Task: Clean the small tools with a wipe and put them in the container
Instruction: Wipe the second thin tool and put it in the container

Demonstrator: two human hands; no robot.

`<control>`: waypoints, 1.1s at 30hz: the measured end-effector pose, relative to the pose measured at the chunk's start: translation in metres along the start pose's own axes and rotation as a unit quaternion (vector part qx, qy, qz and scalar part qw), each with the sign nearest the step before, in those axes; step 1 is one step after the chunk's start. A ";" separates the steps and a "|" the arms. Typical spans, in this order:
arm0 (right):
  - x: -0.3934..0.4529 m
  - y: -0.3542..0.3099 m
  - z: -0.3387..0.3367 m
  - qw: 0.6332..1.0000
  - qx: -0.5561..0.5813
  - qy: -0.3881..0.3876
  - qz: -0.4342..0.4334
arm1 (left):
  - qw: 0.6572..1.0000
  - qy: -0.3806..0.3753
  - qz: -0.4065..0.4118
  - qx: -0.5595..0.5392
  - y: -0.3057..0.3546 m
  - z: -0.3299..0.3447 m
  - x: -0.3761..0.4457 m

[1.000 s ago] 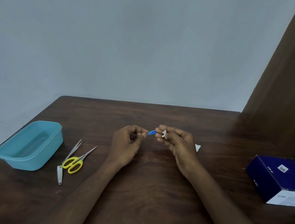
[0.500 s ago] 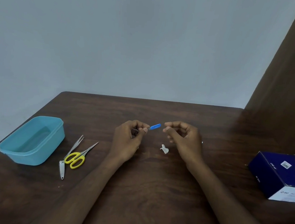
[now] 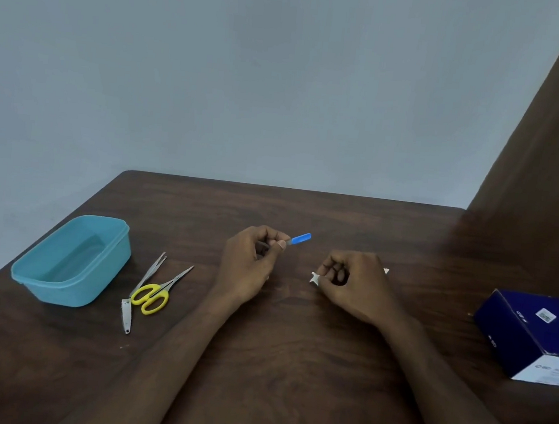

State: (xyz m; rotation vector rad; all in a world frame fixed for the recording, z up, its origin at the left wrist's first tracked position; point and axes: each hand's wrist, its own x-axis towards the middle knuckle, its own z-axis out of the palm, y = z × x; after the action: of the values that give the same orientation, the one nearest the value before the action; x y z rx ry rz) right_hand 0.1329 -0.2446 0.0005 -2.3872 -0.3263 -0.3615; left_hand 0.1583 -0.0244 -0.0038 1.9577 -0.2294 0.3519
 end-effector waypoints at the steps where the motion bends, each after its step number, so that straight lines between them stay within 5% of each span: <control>1: 0.000 0.000 0.001 1.000 0.007 0.013 0.003 | 1.000 -0.001 0.001 0.002 0.000 0.000 0.000; 9: 0.012 -0.011 0.019 0.928 0.329 0.144 0.098 | 0.999 -0.033 0.012 -0.018 -0.003 0.000 0.001; 18: 0.013 -0.019 0.025 0.915 0.379 0.103 0.094 | 0.994 -0.093 0.021 -0.057 -0.003 -0.001 0.001; 24: 0.015 -0.021 0.024 0.859 0.488 0.092 0.124 | 0.990 -0.117 0.021 -0.071 -0.002 -0.003 0.000; 33: 0.013 -0.020 0.024 0.883 0.455 0.064 0.096 | 0.994 -0.092 0.022 -0.063 -0.008 0.000 0.003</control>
State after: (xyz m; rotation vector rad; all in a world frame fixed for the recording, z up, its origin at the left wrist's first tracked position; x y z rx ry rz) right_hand 0.1429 -0.2118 -0.0004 -1.4403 -0.1415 -0.1996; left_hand 0.1635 -0.0214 -0.0101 1.8636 -0.4044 0.1807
